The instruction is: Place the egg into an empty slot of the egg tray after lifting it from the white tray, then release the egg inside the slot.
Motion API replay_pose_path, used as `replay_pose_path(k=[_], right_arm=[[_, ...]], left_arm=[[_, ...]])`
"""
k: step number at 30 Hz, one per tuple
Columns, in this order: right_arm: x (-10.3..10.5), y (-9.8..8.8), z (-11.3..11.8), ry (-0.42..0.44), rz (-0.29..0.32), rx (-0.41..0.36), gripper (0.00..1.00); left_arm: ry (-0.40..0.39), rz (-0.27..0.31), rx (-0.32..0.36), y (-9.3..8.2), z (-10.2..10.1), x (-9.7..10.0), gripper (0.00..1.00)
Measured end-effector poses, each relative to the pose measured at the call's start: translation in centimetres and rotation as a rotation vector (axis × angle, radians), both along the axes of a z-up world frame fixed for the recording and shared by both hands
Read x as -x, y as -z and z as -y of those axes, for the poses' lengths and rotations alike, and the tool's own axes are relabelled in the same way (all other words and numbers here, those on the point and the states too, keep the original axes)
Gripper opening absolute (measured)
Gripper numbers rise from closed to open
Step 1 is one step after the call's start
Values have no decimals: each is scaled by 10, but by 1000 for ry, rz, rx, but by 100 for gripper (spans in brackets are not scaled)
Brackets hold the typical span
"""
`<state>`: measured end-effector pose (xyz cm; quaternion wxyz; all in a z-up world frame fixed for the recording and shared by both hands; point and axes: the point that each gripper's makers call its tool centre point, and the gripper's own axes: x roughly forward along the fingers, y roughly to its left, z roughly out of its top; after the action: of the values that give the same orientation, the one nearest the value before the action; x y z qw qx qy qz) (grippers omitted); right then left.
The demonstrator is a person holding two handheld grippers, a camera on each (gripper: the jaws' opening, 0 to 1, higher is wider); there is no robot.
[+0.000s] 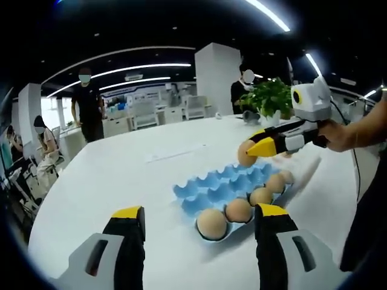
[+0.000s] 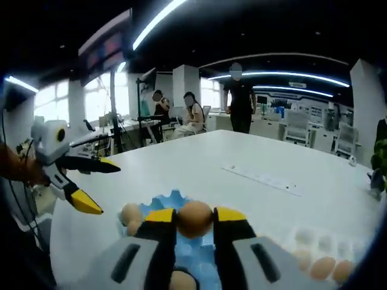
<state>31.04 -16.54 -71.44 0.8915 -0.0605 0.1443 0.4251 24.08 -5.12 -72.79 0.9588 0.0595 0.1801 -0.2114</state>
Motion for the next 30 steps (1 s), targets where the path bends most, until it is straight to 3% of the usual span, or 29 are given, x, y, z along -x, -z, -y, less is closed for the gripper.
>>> replay_pose_path(k=[9,18,30], right_arm=[[6,7,-52,-113,-8,-7,23],[13,21,-87,-206,-29,2,23],[7,52,-102,-245,-97,47,23]], left_arm=[[7,2,0,1,-5,-3,74],[14,-4,-2,6,-6,-3,74],[10,-4,-3,6,-5,-4,73]])
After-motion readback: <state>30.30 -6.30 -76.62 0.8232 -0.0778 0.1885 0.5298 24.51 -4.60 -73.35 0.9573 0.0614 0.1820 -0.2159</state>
